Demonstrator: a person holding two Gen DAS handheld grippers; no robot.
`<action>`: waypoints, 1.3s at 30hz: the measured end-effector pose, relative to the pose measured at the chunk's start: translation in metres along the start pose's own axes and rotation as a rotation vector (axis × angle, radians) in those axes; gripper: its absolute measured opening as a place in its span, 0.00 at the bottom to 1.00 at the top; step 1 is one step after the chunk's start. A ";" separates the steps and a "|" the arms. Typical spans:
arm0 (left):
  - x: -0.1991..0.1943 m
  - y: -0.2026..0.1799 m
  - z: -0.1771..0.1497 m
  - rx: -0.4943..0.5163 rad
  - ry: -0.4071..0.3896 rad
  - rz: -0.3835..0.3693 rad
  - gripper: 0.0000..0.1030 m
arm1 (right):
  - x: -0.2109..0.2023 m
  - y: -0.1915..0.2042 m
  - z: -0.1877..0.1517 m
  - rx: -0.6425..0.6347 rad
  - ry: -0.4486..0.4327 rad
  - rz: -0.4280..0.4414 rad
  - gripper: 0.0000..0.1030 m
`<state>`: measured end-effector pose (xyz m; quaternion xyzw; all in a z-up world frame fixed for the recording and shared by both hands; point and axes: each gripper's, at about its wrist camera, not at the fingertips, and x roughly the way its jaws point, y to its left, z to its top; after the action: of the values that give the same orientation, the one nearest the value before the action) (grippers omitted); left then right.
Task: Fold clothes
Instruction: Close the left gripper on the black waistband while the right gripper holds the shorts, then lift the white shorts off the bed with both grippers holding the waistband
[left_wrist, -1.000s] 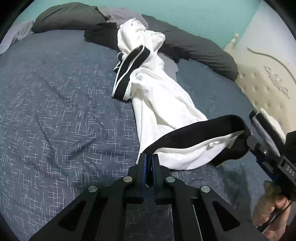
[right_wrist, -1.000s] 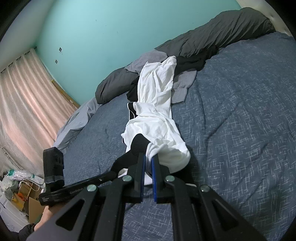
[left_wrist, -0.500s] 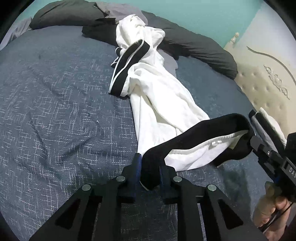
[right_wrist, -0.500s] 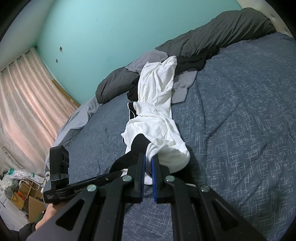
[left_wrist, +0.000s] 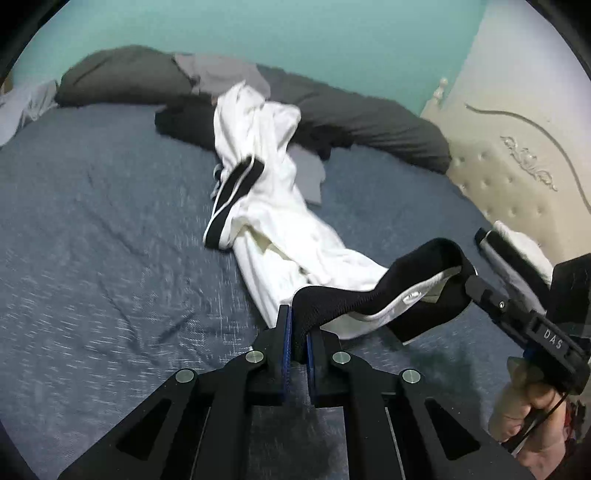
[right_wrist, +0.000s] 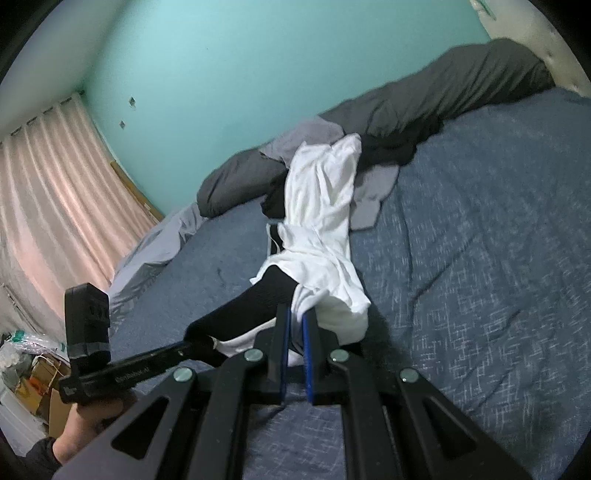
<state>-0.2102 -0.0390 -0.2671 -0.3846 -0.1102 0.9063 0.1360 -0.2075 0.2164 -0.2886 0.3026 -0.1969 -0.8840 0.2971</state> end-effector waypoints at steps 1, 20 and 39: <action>-0.011 -0.004 0.003 0.013 -0.010 0.007 0.06 | -0.006 0.005 0.002 -0.004 -0.008 0.004 0.06; -0.258 -0.088 0.131 0.185 -0.302 0.043 0.05 | -0.152 0.177 0.132 -0.296 -0.167 0.061 0.06; -0.428 -0.180 0.164 0.301 -0.485 -0.017 0.05 | -0.318 0.285 0.189 -0.465 -0.316 0.006 0.06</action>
<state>-0.0145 -0.0273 0.1849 -0.1310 -0.0071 0.9769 0.1687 -0.0112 0.2400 0.1343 0.0841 -0.0337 -0.9408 0.3266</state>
